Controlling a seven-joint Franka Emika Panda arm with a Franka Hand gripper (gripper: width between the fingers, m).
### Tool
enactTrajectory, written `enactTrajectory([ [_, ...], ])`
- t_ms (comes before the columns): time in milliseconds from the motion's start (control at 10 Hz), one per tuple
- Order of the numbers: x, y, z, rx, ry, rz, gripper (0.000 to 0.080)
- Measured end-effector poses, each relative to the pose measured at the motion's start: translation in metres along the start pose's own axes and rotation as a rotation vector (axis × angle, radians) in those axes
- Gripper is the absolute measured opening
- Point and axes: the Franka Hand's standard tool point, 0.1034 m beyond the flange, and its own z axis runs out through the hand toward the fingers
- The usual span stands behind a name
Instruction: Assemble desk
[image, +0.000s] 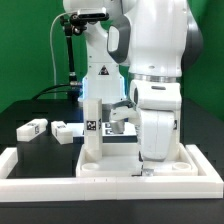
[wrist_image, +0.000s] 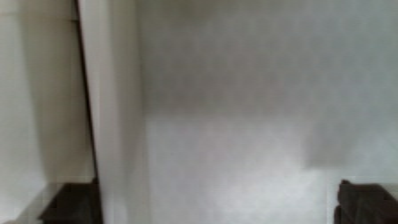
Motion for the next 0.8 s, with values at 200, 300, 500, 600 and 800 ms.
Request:
enactTrajectory([
  [200,-0.001,0.002,-0.024,0.019,-0.015,0.017,0.0649],
  [300,-0.007,0.004,-0.056,0.024,-0.026,0.025,0.0649],
  [500,-0.017,0.008,-0.102,0.024,-0.047,0.110,0.0649],
  [600,-0.019,0.009,-0.106,0.011,-0.049,0.124,0.0649],
  [800,-0.019,0.007,-0.103,0.014,-0.050,0.230,0.0649],
])
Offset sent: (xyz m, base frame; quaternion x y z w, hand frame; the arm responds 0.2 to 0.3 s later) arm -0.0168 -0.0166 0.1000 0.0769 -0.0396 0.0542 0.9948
